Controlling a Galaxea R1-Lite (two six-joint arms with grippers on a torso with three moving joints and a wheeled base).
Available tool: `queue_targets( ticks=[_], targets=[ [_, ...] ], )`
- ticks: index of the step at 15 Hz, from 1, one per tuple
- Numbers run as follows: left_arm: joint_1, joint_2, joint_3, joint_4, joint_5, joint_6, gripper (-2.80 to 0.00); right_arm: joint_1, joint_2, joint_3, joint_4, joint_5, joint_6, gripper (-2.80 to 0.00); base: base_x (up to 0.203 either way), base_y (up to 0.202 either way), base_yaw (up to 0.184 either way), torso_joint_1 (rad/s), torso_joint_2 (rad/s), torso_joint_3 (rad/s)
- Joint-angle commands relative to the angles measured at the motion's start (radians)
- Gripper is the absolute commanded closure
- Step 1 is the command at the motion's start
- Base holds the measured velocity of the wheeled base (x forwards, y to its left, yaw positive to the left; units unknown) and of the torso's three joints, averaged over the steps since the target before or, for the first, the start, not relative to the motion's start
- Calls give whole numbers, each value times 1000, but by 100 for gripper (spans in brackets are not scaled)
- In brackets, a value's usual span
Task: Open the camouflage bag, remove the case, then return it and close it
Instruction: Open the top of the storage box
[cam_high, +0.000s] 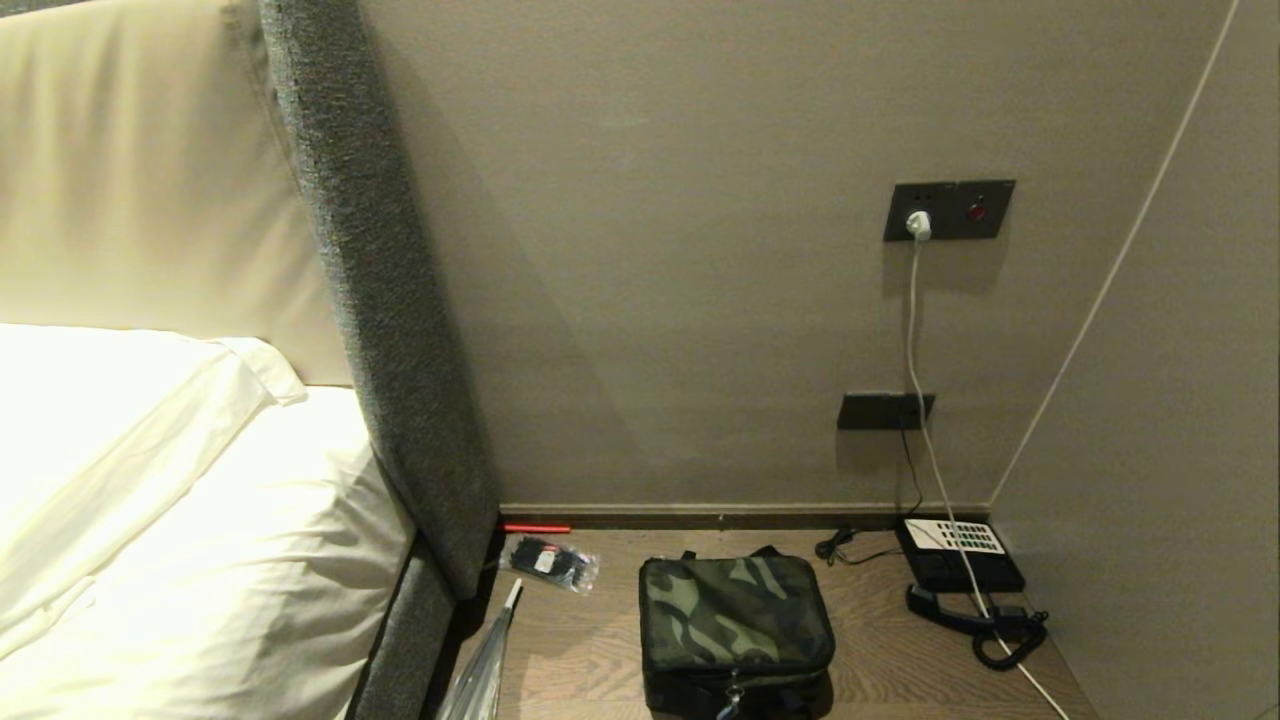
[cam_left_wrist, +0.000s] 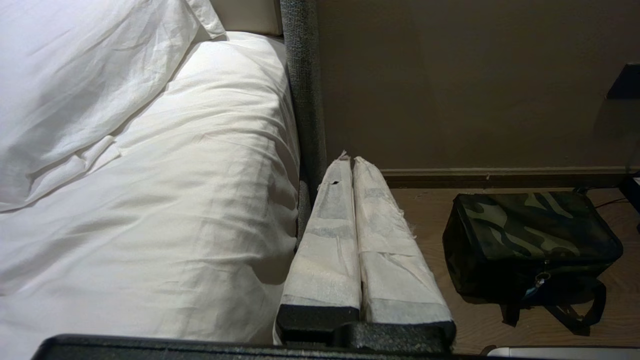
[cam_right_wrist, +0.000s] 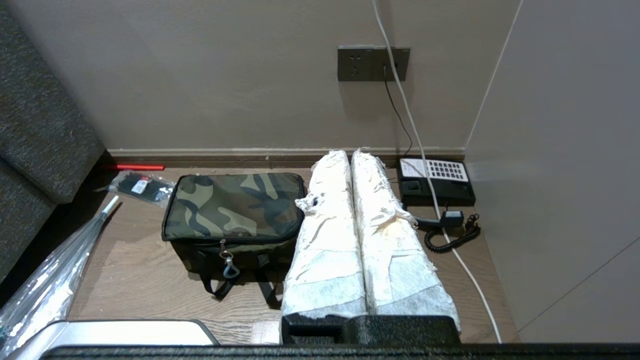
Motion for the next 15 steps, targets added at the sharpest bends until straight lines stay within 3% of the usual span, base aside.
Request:
queue_targets(
  ticks=[1,15],
  targets=[
    [0,0,0,0,0,1,0,0,1,0,0,0,-1,0,0,0,0,0,0,0],
    [0,0,0,3,0,-21,0,0,1,0,0,0,1,0,0,0,0,0,0,-3]
  ],
)
